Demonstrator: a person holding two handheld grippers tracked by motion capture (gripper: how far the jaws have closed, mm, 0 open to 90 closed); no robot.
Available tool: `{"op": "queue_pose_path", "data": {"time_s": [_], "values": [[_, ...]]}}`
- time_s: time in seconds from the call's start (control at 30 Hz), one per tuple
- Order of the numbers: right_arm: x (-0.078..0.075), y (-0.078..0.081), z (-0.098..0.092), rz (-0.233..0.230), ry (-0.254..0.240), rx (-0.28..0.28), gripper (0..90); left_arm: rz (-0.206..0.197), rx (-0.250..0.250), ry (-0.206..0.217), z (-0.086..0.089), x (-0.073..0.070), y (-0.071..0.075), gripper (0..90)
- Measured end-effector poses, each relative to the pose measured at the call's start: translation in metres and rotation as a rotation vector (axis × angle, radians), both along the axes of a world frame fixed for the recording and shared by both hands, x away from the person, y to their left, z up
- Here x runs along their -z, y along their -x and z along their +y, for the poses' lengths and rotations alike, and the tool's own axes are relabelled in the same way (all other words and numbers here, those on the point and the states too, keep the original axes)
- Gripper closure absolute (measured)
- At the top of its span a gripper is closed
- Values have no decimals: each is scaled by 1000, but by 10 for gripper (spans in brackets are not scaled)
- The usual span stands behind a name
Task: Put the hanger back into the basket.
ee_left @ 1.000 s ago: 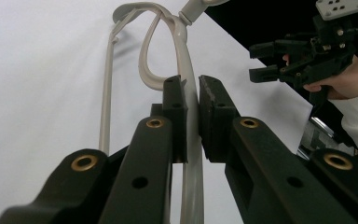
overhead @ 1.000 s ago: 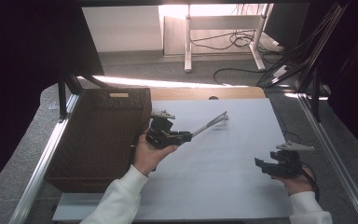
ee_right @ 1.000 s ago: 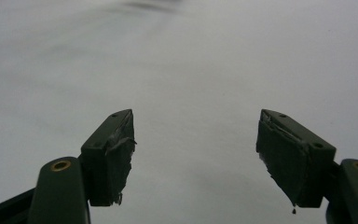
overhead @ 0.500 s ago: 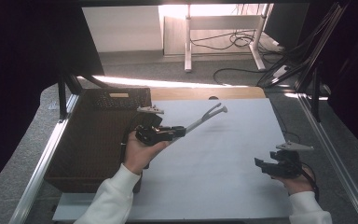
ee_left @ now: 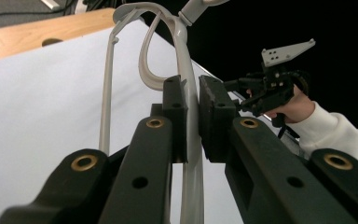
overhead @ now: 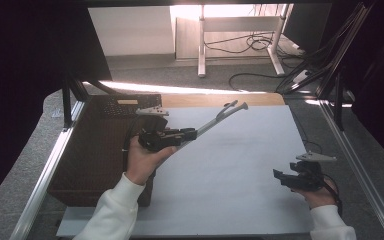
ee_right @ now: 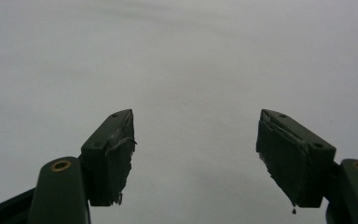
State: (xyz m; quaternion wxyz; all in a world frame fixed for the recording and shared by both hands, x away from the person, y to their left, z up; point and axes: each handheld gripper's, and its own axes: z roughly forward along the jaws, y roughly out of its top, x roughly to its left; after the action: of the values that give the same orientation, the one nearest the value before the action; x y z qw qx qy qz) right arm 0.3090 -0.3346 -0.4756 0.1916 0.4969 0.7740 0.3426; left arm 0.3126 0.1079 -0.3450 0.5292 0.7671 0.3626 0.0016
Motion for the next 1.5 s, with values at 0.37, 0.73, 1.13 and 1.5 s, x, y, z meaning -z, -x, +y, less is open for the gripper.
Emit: {"op": "queue_pose_path", "data": {"time_s": [0.37, 0.73, 1.13, 1.5], "values": [[0, 0, -2, -2, -1, 3, 284, -19, -14, -11, 14, -7, 1, 826], [0, 0, -1, 0, 4, 4, 284, -39, -56, -16, 39, -15, 3, 826], [0, 0, -1, -1, 9, 3, 283, -47, -87, 5, 71, -19, 9, 826], [0, 0, 1, -3, 11, 2, 277, -54, -130, 39, 107, -21, 20, 826]]}}
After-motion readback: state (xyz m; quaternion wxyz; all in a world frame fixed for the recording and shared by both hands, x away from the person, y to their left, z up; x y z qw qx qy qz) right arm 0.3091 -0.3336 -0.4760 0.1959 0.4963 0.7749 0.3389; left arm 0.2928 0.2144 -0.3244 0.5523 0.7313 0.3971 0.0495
